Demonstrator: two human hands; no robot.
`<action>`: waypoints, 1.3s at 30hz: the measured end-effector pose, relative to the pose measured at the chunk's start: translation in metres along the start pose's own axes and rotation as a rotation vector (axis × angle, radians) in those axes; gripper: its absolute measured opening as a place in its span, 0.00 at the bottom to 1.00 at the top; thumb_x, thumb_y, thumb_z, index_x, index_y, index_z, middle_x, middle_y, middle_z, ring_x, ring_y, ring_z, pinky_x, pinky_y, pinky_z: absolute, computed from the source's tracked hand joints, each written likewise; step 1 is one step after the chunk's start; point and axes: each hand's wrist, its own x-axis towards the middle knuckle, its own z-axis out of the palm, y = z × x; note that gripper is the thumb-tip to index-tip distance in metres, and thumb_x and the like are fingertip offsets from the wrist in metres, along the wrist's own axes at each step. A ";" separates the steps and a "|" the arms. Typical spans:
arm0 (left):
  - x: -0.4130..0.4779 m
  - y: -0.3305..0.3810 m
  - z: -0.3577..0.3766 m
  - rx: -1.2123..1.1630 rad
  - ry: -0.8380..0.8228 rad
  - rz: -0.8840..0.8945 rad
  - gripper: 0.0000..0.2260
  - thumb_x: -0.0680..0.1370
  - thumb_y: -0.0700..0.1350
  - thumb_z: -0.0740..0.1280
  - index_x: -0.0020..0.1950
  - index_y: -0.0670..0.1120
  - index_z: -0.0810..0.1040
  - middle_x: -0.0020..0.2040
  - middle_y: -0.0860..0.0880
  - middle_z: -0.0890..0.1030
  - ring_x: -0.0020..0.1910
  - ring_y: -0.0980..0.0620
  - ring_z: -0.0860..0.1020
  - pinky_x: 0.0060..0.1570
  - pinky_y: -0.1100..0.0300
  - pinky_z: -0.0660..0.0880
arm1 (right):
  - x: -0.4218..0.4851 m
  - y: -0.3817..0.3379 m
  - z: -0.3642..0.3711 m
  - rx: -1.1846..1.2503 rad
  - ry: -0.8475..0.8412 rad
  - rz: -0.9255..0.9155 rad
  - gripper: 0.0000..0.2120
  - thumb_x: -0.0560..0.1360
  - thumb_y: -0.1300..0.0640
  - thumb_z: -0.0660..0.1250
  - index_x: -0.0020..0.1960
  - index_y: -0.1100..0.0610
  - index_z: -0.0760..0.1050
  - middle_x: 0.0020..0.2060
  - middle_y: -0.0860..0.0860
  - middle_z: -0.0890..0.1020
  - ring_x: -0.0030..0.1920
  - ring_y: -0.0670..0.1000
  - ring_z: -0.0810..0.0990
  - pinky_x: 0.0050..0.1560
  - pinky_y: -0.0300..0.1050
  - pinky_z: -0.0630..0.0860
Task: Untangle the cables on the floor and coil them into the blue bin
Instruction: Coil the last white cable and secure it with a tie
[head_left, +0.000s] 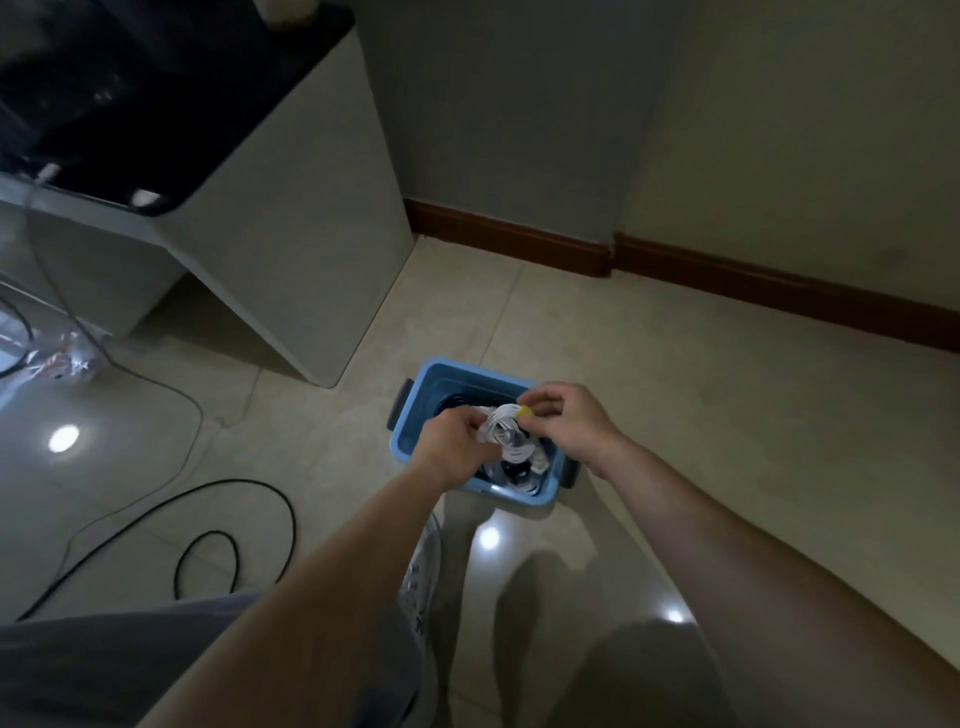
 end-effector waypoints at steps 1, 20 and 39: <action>0.001 -0.003 0.004 0.023 0.003 -0.024 0.16 0.71 0.47 0.77 0.56 0.50 0.76 0.45 0.53 0.79 0.41 0.55 0.76 0.37 0.65 0.68 | 0.003 0.007 0.004 -0.080 0.001 0.005 0.09 0.72 0.61 0.76 0.49 0.51 0.81 0.43 0.49 0.83 0.47 0.48 0.83 0.51 0.44 0.80; 0.011 -0.003 0.033 0.527 0.037 -0.022 0.10 0.76 0.54 0.66 0.43 0.48 0.80 0.39 0.49 0.81 0.37 0.50 0.79 0.41 0.54 0.80 | 0.001 0.043 0.012 -0.662 0.178 -0.116 0.15 0.76 0.58 0.64 0.61 0.52 0.79 0.51 0.51 0.84 0.53 0.55 0.80 0.50 0.47 0.77; 0.035 -0.049 -0.023 0.099 0.150 -0.393 0.26 0.75 0.46 0.66 0.73 0.45 0.67 0.64 0.39 0.70 0.61 0.38 0.73 0.62 0.45 0.73 | 0.004 0.060 0.012 -0.380 0.167 0.342 0.04 0.70 0.57 0.66 0.39 0.53 0.78 0.40 0.54 0.82 0.36 0.53 0.80 0.31 0.41 0.70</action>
